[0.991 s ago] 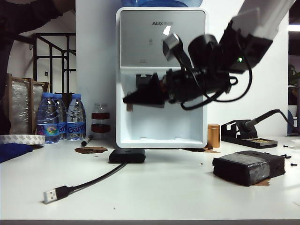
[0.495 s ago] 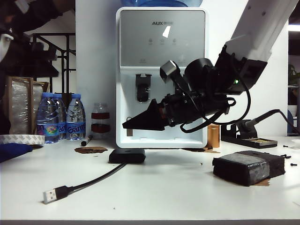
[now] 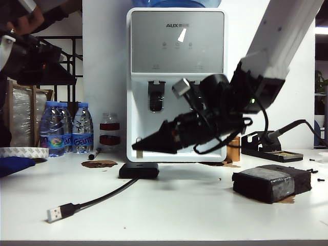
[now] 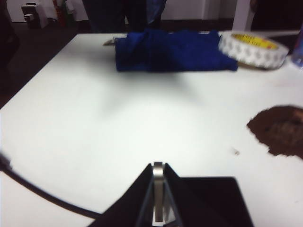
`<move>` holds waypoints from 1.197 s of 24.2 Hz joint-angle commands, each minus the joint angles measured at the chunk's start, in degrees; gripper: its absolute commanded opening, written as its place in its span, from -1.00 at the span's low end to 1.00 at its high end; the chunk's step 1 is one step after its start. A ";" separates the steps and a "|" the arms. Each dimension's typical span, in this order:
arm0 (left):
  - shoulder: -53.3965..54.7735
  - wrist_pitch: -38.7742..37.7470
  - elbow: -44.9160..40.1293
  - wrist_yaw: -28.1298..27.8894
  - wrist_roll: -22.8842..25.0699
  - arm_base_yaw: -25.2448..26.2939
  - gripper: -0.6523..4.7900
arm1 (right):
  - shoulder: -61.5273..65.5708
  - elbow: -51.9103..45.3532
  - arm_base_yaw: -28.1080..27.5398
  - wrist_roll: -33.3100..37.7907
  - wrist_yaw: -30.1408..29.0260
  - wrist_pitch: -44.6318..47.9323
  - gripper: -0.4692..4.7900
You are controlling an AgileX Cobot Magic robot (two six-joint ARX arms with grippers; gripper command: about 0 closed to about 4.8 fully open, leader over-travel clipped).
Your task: Take the USB flash drive out of the black sponge and insert it into the slot on top of the black USB adpator box.
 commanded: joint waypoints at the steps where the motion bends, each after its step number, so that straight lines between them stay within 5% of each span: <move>1: 0.96 0.63 0.04 0.42 -0.02 0.02 -0.78 | 0.39 0.50 0.24 -0.22 -0.81 1.57 -0.84; 12: 4.55 6.10 0.07 -0.85 0.02 0.02 -0.78 | 3.17 2.73 0.22 2.45 -0.39 9.25 -0.84; 22: 4.55 4.04 0.07 8.48 0.02 0.02 -0.78 | 6.01 4.68 -0.61 2.78 1.09 8.87 -0.84; 29: 4.55 4.07 0.07 8.94 0.02 0.02 -0.78 | 6.01 4.87 -1.70 2.56 1.36 7.21 -0.84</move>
